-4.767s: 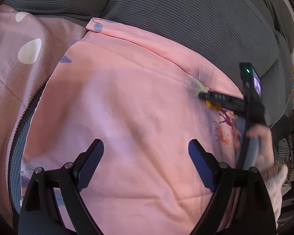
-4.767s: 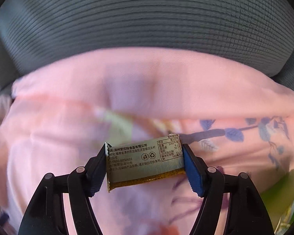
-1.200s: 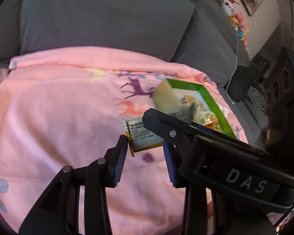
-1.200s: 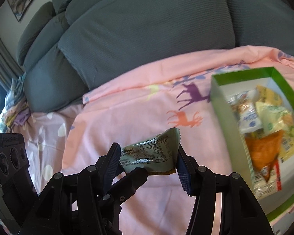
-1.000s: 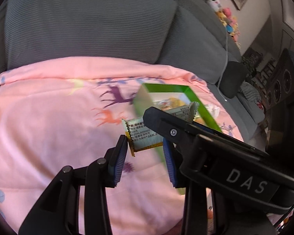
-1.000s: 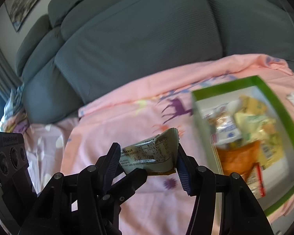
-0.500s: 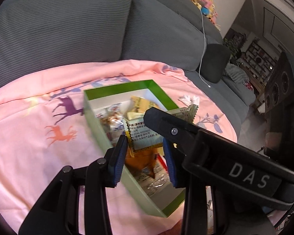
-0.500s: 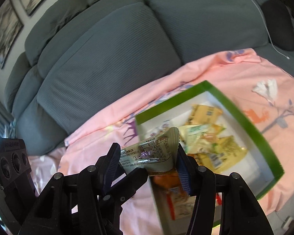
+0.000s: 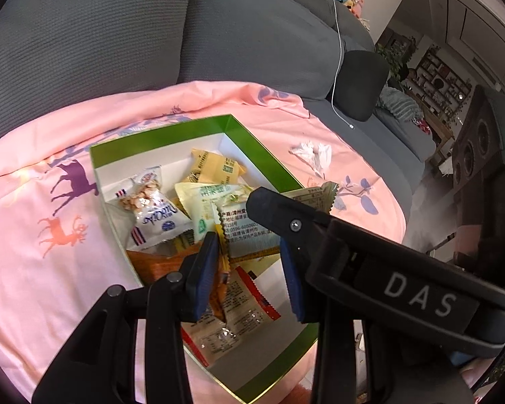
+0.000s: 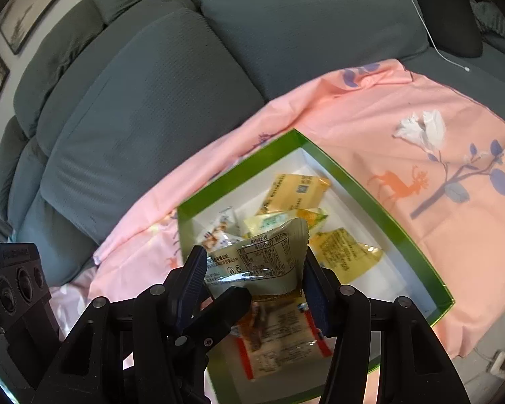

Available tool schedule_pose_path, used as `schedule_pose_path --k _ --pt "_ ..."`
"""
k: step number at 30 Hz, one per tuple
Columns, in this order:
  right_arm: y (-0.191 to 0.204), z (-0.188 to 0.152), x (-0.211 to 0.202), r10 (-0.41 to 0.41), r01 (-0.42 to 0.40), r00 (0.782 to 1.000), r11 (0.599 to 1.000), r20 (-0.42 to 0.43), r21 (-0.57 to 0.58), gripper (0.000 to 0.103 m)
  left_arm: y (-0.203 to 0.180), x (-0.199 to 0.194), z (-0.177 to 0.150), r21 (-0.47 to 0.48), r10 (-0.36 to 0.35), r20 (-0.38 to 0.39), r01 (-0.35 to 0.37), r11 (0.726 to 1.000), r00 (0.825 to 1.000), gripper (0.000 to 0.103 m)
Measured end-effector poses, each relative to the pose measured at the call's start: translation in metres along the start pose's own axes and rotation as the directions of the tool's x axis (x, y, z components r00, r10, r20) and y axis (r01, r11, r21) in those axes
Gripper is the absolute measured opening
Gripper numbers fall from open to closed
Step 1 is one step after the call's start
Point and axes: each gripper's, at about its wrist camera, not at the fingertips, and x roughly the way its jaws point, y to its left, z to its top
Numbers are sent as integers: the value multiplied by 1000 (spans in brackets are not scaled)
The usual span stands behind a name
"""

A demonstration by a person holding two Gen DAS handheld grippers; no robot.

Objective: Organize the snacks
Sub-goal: 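Carry the snack bar over the green box, then open the right gripper to release the snack bar into the box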

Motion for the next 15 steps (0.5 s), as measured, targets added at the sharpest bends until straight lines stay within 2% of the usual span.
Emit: schedule_pose_path --k 15 --pt "-25 1 16 -44 48 996 997 -71 53 58 -3 23 -3 -26 -6 -59 5 1000 998 36"
